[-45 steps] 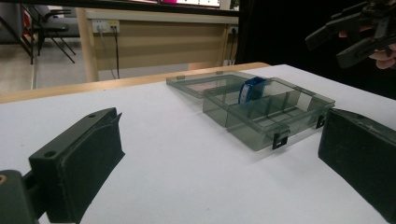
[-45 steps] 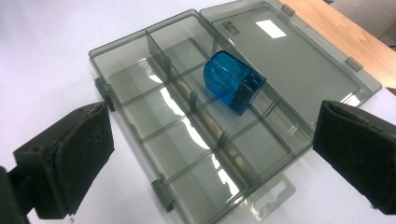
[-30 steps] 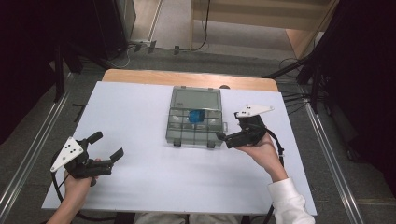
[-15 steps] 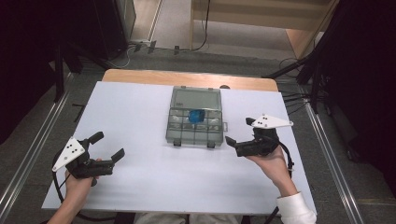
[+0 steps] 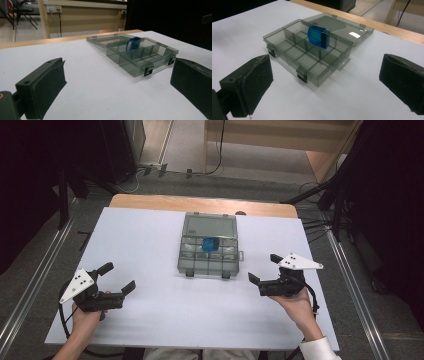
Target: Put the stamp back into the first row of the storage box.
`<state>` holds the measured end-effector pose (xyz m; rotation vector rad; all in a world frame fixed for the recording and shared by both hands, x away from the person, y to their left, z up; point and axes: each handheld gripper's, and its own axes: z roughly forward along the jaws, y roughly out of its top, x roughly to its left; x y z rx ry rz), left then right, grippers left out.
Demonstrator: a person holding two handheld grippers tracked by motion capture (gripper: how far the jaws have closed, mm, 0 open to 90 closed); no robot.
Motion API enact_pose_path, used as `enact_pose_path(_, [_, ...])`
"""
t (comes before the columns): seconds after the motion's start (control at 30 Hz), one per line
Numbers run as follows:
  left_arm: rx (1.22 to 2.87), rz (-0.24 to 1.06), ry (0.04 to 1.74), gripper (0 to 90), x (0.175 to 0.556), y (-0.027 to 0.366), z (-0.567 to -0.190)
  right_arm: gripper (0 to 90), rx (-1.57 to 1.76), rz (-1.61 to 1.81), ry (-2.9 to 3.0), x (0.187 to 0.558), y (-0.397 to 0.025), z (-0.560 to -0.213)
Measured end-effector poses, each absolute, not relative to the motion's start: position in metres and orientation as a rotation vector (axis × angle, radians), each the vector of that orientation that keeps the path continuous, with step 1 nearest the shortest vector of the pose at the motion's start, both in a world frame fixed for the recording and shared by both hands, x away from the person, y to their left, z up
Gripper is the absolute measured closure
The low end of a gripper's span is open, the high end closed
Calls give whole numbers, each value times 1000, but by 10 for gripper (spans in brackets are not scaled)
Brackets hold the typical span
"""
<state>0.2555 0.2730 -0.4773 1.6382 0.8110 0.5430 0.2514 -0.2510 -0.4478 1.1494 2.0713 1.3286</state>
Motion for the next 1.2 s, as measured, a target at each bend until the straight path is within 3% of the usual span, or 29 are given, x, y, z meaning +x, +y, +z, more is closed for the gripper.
enact_pose_path(1.2, [1659, 527, 833, 0, 256, 274, -483, 0, 1165, 1344, 1824, 209, -282, -500])
